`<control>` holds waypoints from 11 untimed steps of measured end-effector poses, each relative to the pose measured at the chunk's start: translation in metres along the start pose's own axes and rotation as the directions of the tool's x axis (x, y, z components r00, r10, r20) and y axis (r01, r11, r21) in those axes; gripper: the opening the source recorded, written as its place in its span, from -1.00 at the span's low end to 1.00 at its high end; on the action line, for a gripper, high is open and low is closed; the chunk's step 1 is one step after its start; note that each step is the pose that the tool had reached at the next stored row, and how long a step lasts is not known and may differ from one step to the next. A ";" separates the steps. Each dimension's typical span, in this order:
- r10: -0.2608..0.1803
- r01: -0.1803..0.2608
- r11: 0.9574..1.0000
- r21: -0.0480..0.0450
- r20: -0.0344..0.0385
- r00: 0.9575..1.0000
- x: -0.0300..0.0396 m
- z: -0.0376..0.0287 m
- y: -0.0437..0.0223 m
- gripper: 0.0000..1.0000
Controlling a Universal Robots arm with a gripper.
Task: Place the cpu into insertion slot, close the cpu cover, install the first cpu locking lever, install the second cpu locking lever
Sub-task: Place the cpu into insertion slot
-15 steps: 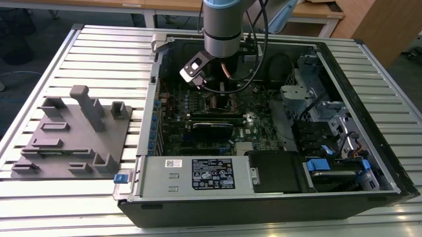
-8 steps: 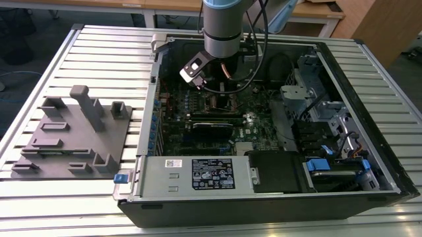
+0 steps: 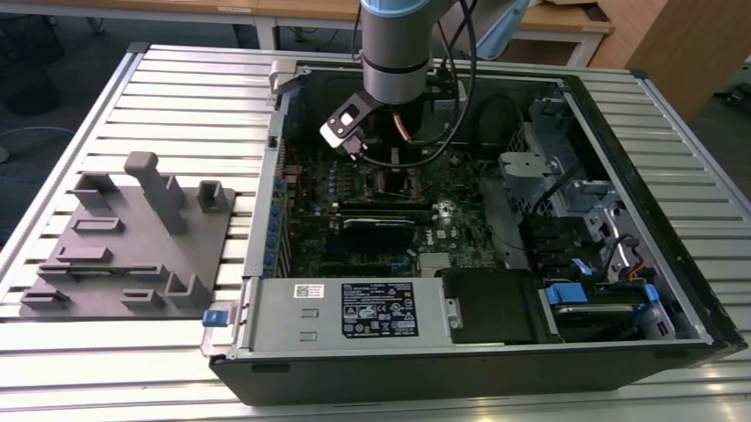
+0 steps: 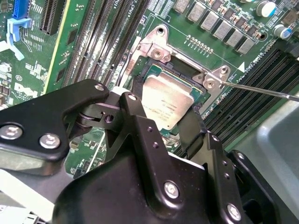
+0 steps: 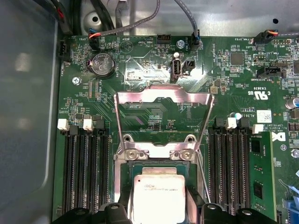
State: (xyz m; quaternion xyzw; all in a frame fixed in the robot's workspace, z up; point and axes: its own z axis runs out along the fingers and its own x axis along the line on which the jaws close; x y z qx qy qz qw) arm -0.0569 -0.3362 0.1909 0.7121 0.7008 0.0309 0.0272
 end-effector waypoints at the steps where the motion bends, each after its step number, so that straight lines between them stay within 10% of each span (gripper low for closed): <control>1: 0.000 0.000 1.000 0.000 0.000 1.000 0.0000 0.0001 0.0000 0.08; 11: 0.000 0.000 1.000 0.000 0.000 1.000 0.0001 0.0014 -0.0001 0.08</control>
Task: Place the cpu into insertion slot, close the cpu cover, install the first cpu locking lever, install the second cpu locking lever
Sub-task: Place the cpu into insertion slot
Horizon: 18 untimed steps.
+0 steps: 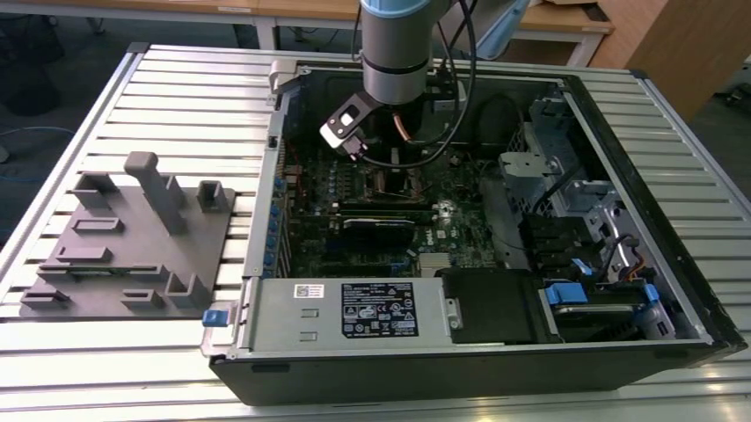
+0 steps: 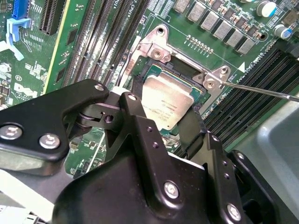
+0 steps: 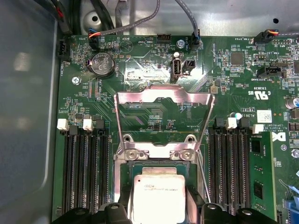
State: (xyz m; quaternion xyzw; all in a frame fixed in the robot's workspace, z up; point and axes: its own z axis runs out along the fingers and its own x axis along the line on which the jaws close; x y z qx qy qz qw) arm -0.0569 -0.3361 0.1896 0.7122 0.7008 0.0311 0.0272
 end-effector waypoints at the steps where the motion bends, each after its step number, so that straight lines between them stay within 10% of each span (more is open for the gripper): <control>1: 0.000 0.000 1.000 0.000 0.000 1.000 0.0000 0.0000 0.0000 0.08; 18: 0.000 0.000 1.000 0.000 0.000 1.000 0.0001 -0.0083 0.0007 0.21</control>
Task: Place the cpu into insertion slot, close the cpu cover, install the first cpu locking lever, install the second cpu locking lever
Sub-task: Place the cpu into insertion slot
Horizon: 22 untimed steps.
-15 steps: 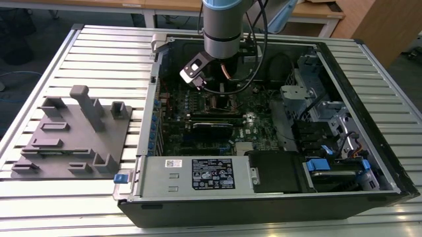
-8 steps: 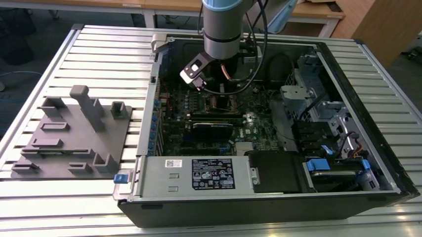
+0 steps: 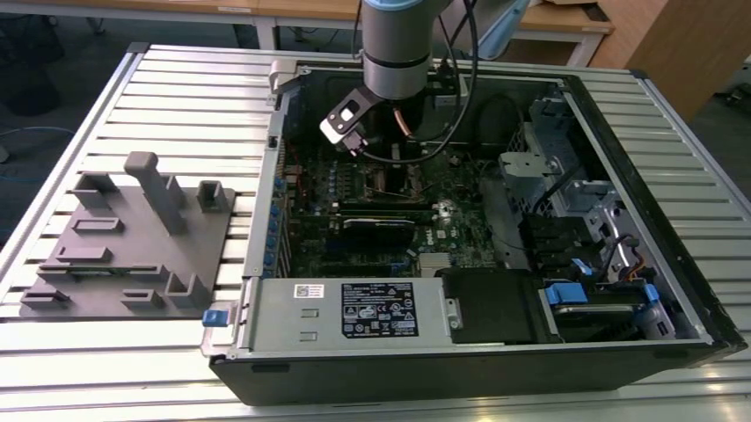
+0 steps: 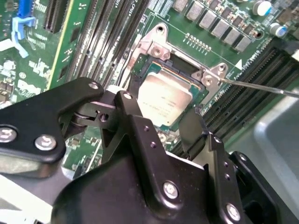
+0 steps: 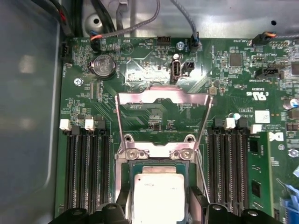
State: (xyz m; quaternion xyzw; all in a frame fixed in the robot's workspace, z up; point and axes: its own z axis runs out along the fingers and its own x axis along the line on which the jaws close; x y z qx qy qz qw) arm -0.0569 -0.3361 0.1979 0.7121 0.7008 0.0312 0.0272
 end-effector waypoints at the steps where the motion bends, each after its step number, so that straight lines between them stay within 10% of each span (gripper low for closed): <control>1: 0.000 0.000 1.000 0.000 0.000 1.000 0.0000 -0.0024 0.0002 0.21; 15: 0.000 0.000 1.000 0.000 0.000 1.000 0.0001 -0.0091 0.0008 0.18; 22: 0.000 0.000 1.000 0.000 0.000 1.000 0.0001 -0.0097 0.0008 -0.42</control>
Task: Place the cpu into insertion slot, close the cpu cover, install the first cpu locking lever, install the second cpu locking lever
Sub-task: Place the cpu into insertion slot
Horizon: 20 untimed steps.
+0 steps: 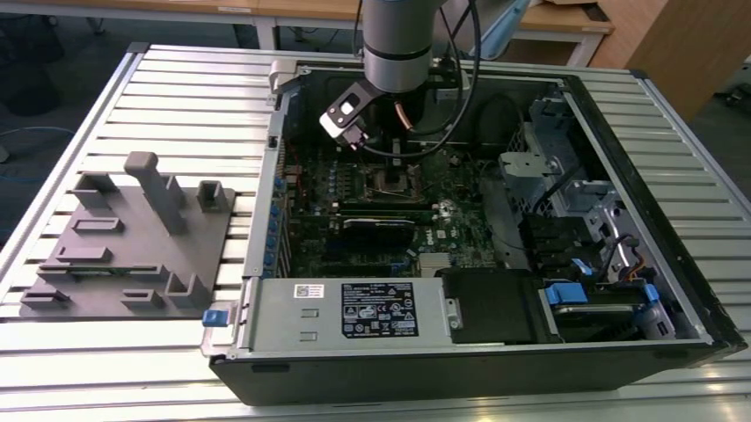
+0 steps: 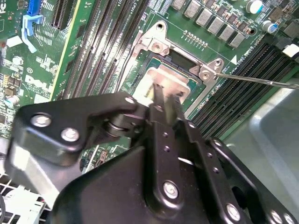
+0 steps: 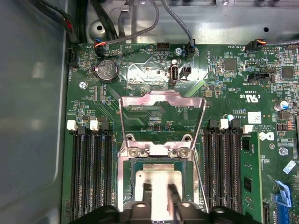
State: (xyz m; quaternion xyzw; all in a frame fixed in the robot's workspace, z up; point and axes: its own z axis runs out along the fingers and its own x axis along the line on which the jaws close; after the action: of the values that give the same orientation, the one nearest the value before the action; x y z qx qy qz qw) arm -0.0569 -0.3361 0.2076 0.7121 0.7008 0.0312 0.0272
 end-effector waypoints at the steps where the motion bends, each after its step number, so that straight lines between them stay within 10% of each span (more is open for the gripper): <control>1: 0.000 0.000 1.000 0.000 0.000 1.000 0.0000 -0.0001 0.0000 -0.54; 20: 0.020 -0.020 1.000 0.020 0.002 1.000 0.0000 -0.0003 0.0006 -0.80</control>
State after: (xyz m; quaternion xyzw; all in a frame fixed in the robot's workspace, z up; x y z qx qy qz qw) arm -0.0563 -0.3361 0.2080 0.7193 0.6940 0.0240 0.0204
